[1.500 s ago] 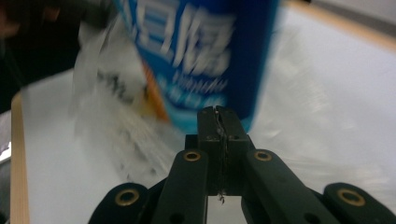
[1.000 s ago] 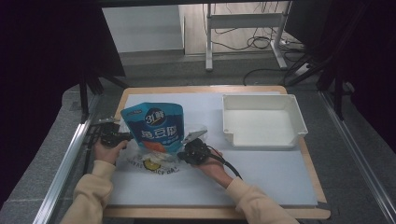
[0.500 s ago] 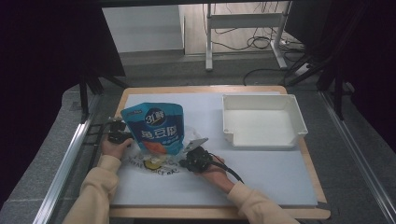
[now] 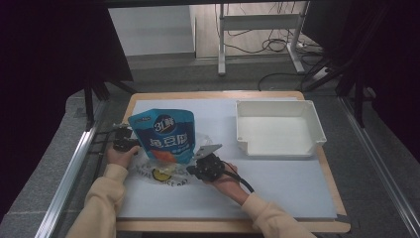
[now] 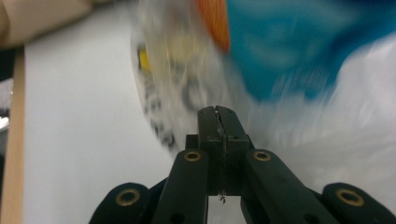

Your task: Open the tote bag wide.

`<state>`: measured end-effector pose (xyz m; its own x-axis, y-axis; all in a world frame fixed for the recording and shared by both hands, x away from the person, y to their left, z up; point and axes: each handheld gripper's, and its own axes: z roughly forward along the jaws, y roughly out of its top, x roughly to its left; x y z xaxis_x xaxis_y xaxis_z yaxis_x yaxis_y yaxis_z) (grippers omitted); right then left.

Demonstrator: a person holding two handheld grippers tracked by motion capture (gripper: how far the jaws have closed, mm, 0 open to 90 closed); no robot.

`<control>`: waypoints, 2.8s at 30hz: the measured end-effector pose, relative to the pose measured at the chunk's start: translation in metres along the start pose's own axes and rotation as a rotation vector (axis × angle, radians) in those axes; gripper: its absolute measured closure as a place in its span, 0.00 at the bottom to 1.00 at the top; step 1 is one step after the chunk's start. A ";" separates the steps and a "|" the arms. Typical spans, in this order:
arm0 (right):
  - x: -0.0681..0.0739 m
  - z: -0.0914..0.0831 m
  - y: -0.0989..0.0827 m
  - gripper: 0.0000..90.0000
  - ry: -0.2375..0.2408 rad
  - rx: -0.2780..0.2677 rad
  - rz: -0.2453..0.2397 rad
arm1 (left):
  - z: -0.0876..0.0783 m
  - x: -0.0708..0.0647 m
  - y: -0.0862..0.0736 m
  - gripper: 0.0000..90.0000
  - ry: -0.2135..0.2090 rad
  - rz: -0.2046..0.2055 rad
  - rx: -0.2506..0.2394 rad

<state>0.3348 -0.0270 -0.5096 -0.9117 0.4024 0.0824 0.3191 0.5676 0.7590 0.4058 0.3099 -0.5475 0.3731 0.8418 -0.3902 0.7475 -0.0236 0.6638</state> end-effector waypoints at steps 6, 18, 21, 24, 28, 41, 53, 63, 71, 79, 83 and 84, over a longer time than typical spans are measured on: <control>-0.008 0.015 0.011 0.99 -0.044 -0.015 0.033 | -0.002 -0.004 0.000 1.00 0.010 0.015 -0.003; 0.006 0.033 -0.011 0.99 0.052 0.083 0.012 | 0.010 0.004 0.005 1.00 0.038 0.007 0.016; 0.010 0.029 -0.016 0.99 0.062 0.080 0.003 | 0.014 -0.004 0.009 1.00 0.039 0.024 0.013; 0.011 0.026 -0.019 0.99 0.064 0.078 -0.004 | 0.017 -0.004 0.008 1.00 0.042 0.023 0.028; 0.011 0.025 -0.019 0.99 0.061 0.076 -0.005 | 0.012 -0.003 0.008 1.00 0.047 0.022 0.025; 0.010 -0.032 0.006 0.99 0.044 -0.112 0.001 | -0.050 -0.022 0.008 1.00 -0.027 0.048 -0.129; -0.010 -0.092 0.034 0.99 -0.052 -0.242 0.022 | -0.097 -0.043 0.003 1.00 -0.069 0.077 -0.220; -0.033 -0.102 0.042 0.99 -0.113 -0.243 0.056 | -0.111 -0.051 -0.005 1.00 -0.077 0.087 -0.210; -0.043 -0.068 0.051 0.99 -0.153 -0.123 0.059 | -0.102 -0.064 -0.019 1.00 -0.088 0.101 -0.156; -0.059 -0.013 0.031 0.99 -0.212 -0.075 0.171 | -0.072 -0.049 -0.045 1.00 -0.107 0.067 -0.039; -0.063 0.004 0.025 0.99 -0.261 -0.070 0.206 | -0.064 -0.047 -0.053 1.00 -0.110 0.070 0.001; -0.065 0.007 0.023 0.99 -0.270 -0.068 0.209 | -0.062 -0.046 -0.055 1.00 -0.111 0.068 0.009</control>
<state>0.4028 -0.0349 -0.5019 -0.7238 0.6860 0.0737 0.4660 0.4073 0.7855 0.3129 0.3060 -0.5266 0.4813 0.7735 -0.4125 0.7228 -0.0840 0.6859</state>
